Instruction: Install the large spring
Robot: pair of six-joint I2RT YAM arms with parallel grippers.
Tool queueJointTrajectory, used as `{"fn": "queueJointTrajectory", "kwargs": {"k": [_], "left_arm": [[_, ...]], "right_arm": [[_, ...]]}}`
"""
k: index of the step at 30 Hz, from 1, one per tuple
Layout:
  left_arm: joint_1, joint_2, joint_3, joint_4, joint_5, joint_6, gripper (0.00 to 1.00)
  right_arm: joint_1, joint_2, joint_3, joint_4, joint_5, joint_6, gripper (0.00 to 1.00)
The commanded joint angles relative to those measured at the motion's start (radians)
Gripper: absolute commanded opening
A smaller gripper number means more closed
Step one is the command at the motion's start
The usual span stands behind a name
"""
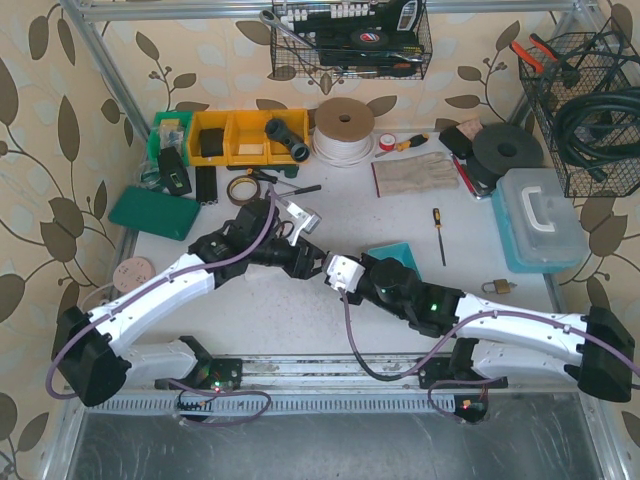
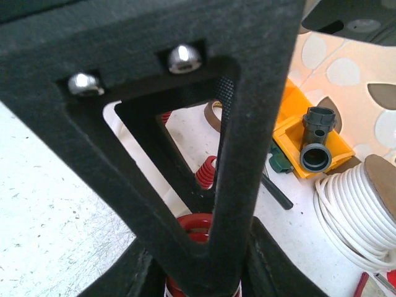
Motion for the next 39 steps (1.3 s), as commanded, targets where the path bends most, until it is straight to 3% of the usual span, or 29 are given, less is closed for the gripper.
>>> {"fn": "queueJointTrajectory", "kwargs": {"k": [1, 9, 13, 17, 20, 24, 27, 33, 39], "left_arm": [[-0.01, 0.014, 0.043, 0.026, 0.038, -0.021, 0.56], [-0.01, 0.033, 0.048, 0.023, 0.051, -0.039, 0.45], [-0.01, 0.04, 0.052, -0.005, 0.039, -0.037, 0.31], [-0.01, 0.053, 0.069, -0.037, 0.03, -0.035, 0.1], [-0.01, 0.058, 0.089, -0.068, 0.011, -0.03, 0.01], [-0.01, 0.053, 0.108, -0.105, -0.03, -0.03, 0.0], [-0.01, 0.052, 0.121, -0.124, -0.06, -0.035, 0.0], [-0.007, 0.059, 0.168, -0.188, -0.121, -0.029, 0.0], [0.013, 0.048, 0.208, -0.281, -0.205, 0.006, 0.0]], "right_arm": [[0.011, 0.012, 0.028, 0.064, 0.012, -0.005, 0.0], [0.015, 0.028, 0.029, 0.07, 0.039, -0.007, 0.0], [0.014, 0.031, 0.027, 0.072, 0.057, -0.004, 0.0], [0.014, 0.045, 0.032, 0.055, 0.06, 0.002, 0.0], [0.015, 0.048, 0.029, 0.05, 0.064, 0.005, 0.06], [0.015, 0.044, 0.029, 0.037, 0.093, 0.011, 0.24], [0.014, 0.041, 0.026, 0.027, 0.111, 0.014, 0.49], [0.015, 0.008, -0.005, 0.02, 0.113, 0.032, 0.84], [0.011, -0.069, 0.016, -0.059, 0.15, 0.099, 0.96]]}}
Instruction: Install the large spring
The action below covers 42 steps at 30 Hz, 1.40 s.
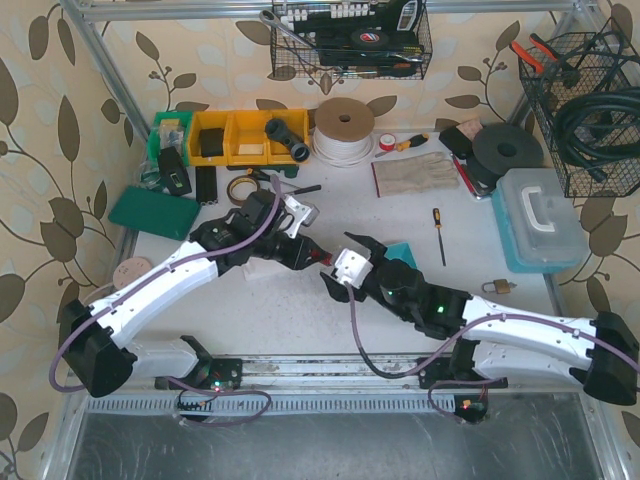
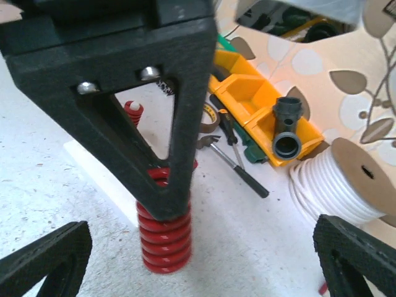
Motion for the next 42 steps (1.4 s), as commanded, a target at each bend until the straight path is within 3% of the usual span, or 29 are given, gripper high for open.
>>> {"fn": "queueJointTrajectory", "kwargs": {"k": [1, 5, 11, 23, 42], "left_arm": [[0.023, -0.024, 0.071, -0.085, -0.089, 0.037, 0.0], [0.05, -0.046, 0.092, -0.16, -0.174, 0.069, 0.0], [0.096, -0.061, 0.112, -0.271, -0.341, 0.098, 0.0], [0.186, -0.038, 0.139, -0.447, -0.512, 0.115, 0.0], [0.277, 0.073, 0.065, -0.401, -0.487, 0.121, 0.0]], "right_arm": [[-0.005, -0.054, 0.037, -0.088, 0.071, 0.078, 0.97], [-0.046, -0.048, 0.12, -0.201, 0.141, 0.162, 0.97], [-0.178, -0.054, 0.188, -0.303, 0.124, 0.3, 0.98], [-0.328, -0.147, -0.028, -0.193, 0.172, 0.47, 0.97], [-0.344, -0.132, -0.031, -0.2, 0.145, 0.501, 0.97]]}}
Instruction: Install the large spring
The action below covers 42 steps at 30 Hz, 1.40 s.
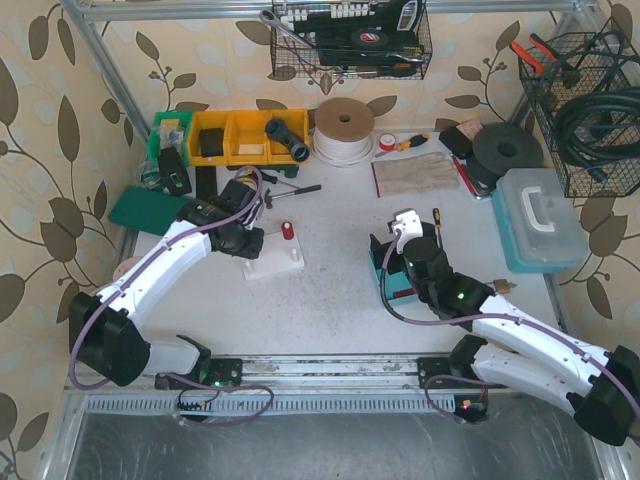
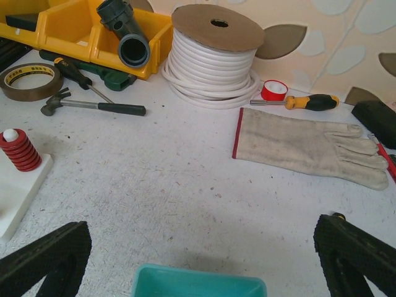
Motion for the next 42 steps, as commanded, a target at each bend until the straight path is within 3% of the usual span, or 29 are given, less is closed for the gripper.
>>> {"fn": "queueJointTrajectory", "kwargs": {"k": [1, 19, 42], "left_arm": [[0.015, -0.003, -0.007, 0.011, 0.006, 0.017, 0.0], [0.031, 0.021, -0.03, -0.028, -0.045, 0.026, 0.0], [0.045, 0.078, -0.085, 0.014, 0.007, -0.008, 0.0]], "right_arm": [[-0.005, -0.003, 0.004, 0.018, -0.009, 0.017, 0.97], [-0.006, 0.005, 0.007, 0.014, -0.009, 0.016, 0.97], [-0.013, 0.004, 0.007, 0.012, -0.023, 0.017, 0.96]]}}
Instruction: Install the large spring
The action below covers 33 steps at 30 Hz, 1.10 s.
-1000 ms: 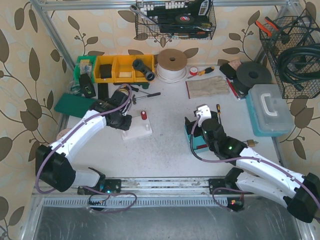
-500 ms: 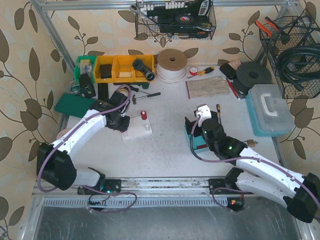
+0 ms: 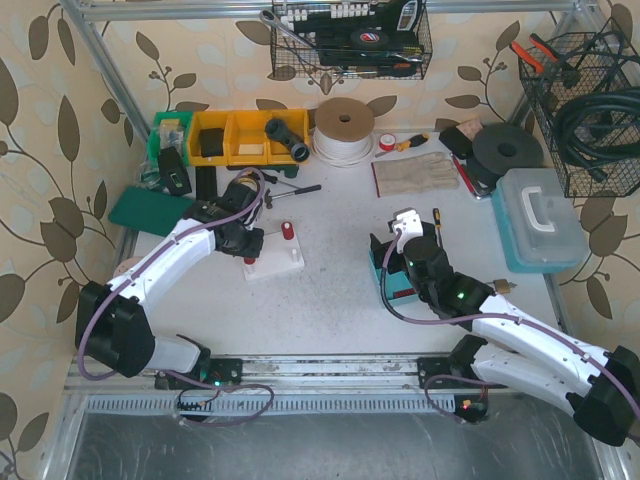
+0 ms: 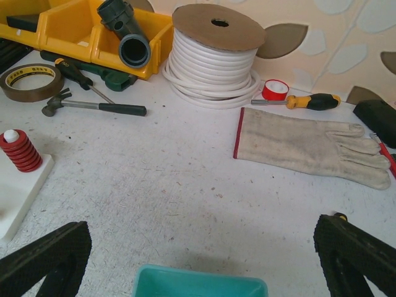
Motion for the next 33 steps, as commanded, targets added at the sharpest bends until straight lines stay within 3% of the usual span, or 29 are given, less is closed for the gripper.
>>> {"fn": "queueJointTrajectory", "kwargs": {"k": [1, 14, 19, 22, 27, 33], "left_arm": [[0.013, 0.018, -0.019, -0.077, 0.004, -0.009, 0.0], [0.013, -0.039, -0.04, -0.095, -0.006, -0.019, 0.0], [0.013, -0.059, -0.099, -0.028, -0.019, -0.049, 0.0], [0.013, -0.048, -0.116, 0.002, -0.024, -0.06, 0.08], [0.013, -0.021, -0.123, 0.053, -0.034, -0.077, 0.13], [0.013, -0.008, -0.153, 0.137, -0.042, -0.093, 0.1]], "right_arm": [[-0.006, 0.003, 0.008, 0.009, -0.017, 0.016, 0.97], [-0.01, 0.005, 0.007, 0.011, -0.015, 0.015, 0.97], [-0.012, 0.006, 0.007, 0.009, -0.015, 0.016, 0.97], [-0.014, 0.007, 0.005, 0.01, -0.015, 0.015, 0.97], [-0.015, 0.005, 0.008, 0.01, -0.021, 0.015, 0.96], [-0.017, 0.002, 0.004, 0.01, -0.019, 0.014, 0.97]]}}
